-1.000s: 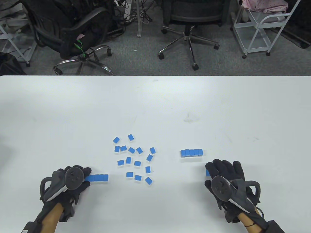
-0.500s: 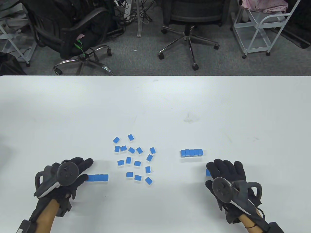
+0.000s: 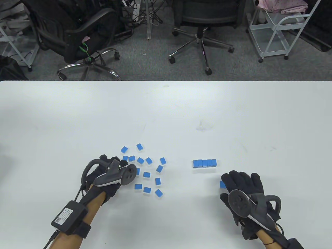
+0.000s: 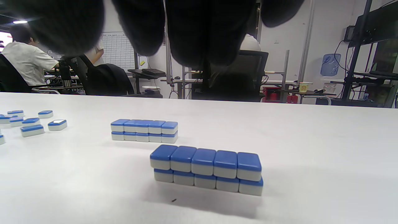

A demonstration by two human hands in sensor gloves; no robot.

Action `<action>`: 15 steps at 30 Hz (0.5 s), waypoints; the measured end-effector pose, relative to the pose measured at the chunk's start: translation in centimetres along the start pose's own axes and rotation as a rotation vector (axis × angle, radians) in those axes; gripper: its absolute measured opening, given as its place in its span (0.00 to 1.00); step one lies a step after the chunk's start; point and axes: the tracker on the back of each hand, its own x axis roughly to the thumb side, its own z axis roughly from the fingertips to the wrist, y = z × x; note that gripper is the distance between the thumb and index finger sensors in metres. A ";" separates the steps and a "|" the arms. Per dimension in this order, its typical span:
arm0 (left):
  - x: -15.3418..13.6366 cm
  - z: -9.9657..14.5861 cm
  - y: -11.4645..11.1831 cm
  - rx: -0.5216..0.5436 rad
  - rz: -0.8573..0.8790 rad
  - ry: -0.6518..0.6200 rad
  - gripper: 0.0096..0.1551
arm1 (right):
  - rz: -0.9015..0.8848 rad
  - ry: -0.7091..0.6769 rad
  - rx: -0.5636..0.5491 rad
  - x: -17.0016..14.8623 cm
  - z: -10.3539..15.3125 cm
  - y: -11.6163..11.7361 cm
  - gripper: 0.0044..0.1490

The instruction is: Build mahjong tile wall

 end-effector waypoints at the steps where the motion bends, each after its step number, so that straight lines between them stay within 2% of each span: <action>1: 0.0 0.0 0.0 0.007 -0.005 -0.005 0.30 | 0.000 -0.002 -0.001 0.0 0.0 0.0 0.42; 10: -0.1 0.2 -0.4 0.030 -0.028 -0.010 0.29 | 0.007 -0.009 -0.004 0.1 -0.1 0.1 0.42; 15: -0.2 -0.5 -0.4 0.025 -0.029 -0.008 0.28 | 0.008 -0.010 -0.004 0.1 0.0 0.1 0.42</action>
